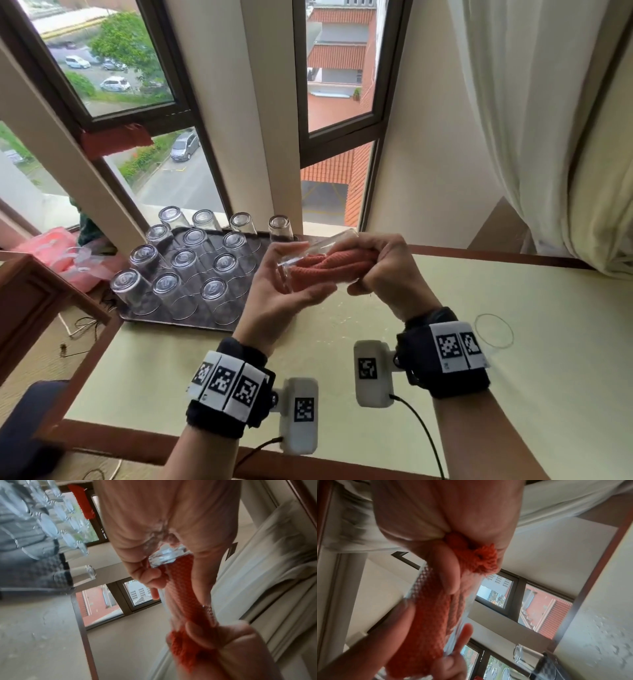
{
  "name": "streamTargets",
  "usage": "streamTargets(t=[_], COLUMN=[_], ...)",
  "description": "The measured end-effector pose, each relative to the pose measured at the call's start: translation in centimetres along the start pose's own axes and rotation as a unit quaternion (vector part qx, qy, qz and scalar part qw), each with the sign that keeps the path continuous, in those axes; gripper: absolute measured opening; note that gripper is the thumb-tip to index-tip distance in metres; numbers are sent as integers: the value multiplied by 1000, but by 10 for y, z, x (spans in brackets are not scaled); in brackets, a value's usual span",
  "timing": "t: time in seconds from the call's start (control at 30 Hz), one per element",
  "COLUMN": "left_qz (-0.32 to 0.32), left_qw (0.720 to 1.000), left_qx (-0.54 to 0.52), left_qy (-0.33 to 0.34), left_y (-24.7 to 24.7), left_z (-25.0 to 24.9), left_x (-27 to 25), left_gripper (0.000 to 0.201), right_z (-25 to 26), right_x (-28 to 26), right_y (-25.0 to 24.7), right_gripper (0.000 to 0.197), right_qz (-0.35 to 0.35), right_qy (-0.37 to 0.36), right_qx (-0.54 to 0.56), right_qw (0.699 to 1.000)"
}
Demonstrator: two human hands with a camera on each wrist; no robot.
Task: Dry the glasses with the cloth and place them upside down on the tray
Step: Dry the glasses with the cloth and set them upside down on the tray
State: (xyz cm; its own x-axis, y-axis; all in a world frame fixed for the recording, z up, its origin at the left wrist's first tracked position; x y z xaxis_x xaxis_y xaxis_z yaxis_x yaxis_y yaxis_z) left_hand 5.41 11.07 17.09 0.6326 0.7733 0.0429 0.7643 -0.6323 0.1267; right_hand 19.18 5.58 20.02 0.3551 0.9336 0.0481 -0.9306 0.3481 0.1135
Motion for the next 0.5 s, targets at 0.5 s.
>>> streamTargets(t=[0.5], left_qz=[28], left_qw=[995], left_qx=[18], left_qy=[-95], left_y=[47], left_z=[20], left_x=[9], left_gripper=[59], right_z=[20], right_x=[-35], right_y=[-63], right_gripper=[37], right_qz=[-102], right_qy=[-68], right_qx=[-114], right_qw=[986])
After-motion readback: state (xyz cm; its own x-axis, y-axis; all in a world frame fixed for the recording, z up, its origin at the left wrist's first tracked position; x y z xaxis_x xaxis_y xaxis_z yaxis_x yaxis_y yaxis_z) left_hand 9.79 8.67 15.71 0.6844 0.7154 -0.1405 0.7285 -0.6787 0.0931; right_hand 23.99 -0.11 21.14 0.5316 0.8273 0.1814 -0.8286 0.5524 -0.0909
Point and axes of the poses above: each hand's wrist, its own x-axis towards the middle knuckle, its own y-axis out of the palm, z = x × y, the point moved 10 cm from there along x, towards the middle knuckle, and after that the axes turned 8 degrees about x, right-handed, at the moved point
